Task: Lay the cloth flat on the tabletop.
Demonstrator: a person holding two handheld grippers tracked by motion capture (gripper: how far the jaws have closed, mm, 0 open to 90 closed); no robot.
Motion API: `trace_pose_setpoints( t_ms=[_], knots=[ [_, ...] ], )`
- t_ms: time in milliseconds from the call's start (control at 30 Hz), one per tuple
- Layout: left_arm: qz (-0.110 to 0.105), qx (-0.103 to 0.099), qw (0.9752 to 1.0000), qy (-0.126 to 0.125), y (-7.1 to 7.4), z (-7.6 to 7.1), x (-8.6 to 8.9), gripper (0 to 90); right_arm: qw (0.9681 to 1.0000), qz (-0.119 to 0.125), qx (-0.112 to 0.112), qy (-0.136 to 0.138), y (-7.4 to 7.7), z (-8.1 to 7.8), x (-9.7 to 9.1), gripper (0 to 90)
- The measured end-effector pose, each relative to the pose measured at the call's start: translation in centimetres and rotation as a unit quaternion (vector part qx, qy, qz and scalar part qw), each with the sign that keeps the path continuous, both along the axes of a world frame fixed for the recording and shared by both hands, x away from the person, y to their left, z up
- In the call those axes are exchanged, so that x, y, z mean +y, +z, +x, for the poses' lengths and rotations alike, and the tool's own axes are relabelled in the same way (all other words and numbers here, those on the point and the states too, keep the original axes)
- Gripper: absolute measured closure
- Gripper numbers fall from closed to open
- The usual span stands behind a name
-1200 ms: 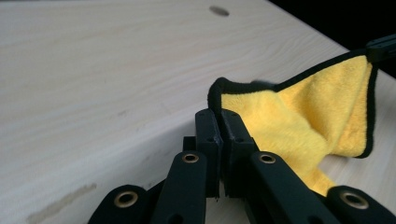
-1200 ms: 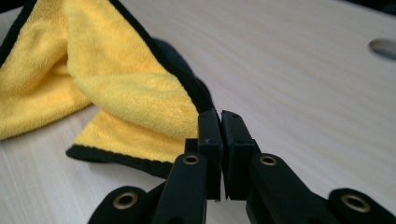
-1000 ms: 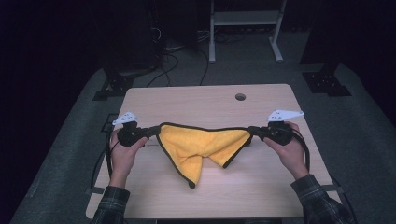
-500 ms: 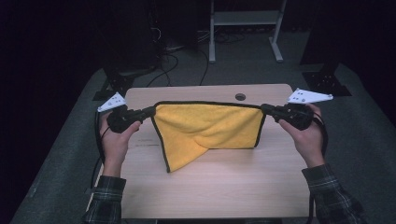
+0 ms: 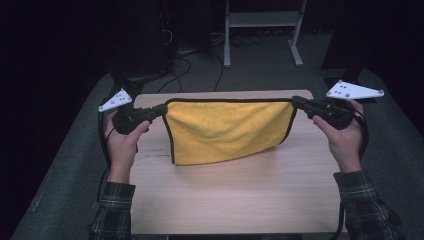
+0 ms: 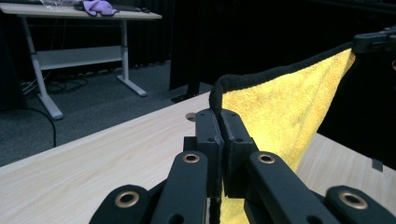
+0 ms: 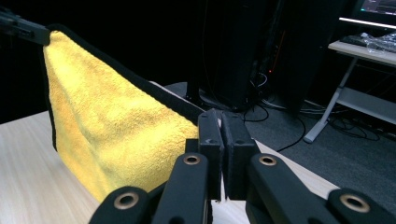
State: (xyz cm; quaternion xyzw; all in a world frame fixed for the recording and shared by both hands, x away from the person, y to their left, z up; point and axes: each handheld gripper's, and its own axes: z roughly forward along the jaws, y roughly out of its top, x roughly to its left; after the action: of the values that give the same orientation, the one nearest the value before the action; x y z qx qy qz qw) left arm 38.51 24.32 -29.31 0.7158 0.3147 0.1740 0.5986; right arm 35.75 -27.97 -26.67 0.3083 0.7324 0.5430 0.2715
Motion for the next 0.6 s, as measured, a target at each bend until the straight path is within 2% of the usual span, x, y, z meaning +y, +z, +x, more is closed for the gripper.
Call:
trace_pose_setpoints(
  t_ms=[133, 200, 233, 267, 300, 333, 367, 467, 500, 600],
  knots=[
    [0.001, 0.004, 1.0000, 0.003, 0.0, 1.6, -0.5, 87.5, 0.9999, 0.005, 0.010, -0.008, -0.2, 1.4, -0.2, 87.0],
    [0.003, 0.006, 1.0000, 0.005, 0.0, 2.7, -0.8, 87.5, 0.9997, 0.003, 0.017, -0.017, -0.4, 2.8, -0.2, 87.0],
    [0.004, 0.008, 0.9999, 0.008, 0.1, 3.4, -0.9, 87.5, 0.9993, 0.002, 0.026, -0.027, -0.4, 4.2, -0.3, 87.0],
    [-0.001, 0.007, 0.9999, 0.009, 0.3, 4.0, -1.0, 87.5, 0.9993, 0.002, 0.026, -0.027, -0.4, 4.2, -0.3, 87.0],
    [-0.002, 0.006, 0.9999, 0.011, 0.5, 4.4, -1.1, 87.5, 0.9989, 0.006, 0.032, -0.035, -0.2, 5.4, -0.3, 87.0],
    [-0.003, 0.003, 0.9999, 0.016, 0.8, 5.1, -1.1, 87.5, 0.9989, 0.006, 0.032, -0.035, -0.2, 5.4, -0.3, 87.0],
    [-0.006, 0.000, 0.9998, 0.018, 1.2, 5.5, -1.2, 87.5, 0.9987, 0.007, 0.031, -0.040, 0.1, 6.2, -0.2, 87.0],
    [-0.013, -0.017, 0.9994, 0.026, 2.6, 6.2, -1.1, 87.6, 0.9987, 0.014, 0.017, -0.046, 1.6, 7.0, 0.0, 87.0],
    [-0.017, -0.026, 0.9992, 0.027, 3.1, 6.1, -1.1, 87.6, 0.9988, 0.022, -0.003, -0.043, 2.7, 6.7, 0.1, 87.0],
    [-0.018, -0.042, 0.9987, 0.022, 4.0, 5.2, -0.8, 87.6, 0.9990, 0.025, -0.017, -0.035, 3.5, 6.0, 0.1, 87.0]
  ],
)
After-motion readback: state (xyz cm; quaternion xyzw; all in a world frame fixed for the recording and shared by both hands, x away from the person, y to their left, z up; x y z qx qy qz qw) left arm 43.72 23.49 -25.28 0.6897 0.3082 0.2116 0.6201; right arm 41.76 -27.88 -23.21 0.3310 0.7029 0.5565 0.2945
